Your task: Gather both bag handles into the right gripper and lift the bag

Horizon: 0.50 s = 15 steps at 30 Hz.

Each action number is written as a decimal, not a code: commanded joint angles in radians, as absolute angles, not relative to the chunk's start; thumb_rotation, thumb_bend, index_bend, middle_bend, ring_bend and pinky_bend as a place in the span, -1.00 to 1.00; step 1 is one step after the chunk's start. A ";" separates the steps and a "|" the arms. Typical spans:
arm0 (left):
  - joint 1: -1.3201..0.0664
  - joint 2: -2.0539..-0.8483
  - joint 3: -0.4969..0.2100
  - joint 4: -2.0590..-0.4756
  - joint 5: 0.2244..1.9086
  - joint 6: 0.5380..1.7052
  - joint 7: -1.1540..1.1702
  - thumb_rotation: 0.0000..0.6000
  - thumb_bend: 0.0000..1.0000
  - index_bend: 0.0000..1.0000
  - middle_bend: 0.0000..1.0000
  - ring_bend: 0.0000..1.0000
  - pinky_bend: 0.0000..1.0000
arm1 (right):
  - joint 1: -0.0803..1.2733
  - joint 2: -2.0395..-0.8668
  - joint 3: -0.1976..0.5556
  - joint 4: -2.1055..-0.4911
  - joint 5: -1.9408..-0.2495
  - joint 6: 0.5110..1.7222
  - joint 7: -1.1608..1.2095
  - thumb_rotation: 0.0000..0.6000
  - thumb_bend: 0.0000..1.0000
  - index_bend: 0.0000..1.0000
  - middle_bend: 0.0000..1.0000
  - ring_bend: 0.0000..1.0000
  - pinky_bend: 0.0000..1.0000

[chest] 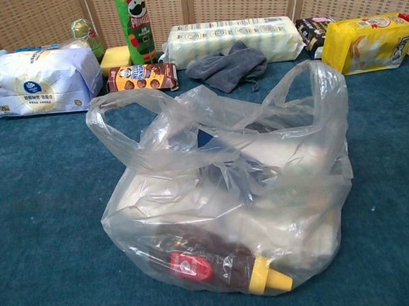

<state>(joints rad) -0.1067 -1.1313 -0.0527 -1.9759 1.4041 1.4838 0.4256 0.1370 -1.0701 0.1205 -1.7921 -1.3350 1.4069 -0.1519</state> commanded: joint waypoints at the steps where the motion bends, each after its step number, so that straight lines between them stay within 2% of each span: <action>1: -0.110 -1.133 -0.054 -1.974 1.401 1.479 0.426 0.57 -0.77 -0.12 -0.37 -0.63 -0.66 | 0.138 -1.071 0.121 -1.793 -1.331 1.404 -0.155 0.46 -0.64 -0.25 -0.33 -0.48 -0.77; 15: -0.121 -1.108 -0.059 -1.983 1.414 1.475 0.420 0.57 -0.77 -0.12 -0.37 -0.63 -0.66 | 0.144 -1.053 0.116 -1.810 -1.338 1.378 -0.114 0.45 -0.64 -0.25 -0.33 -0.48 -0.76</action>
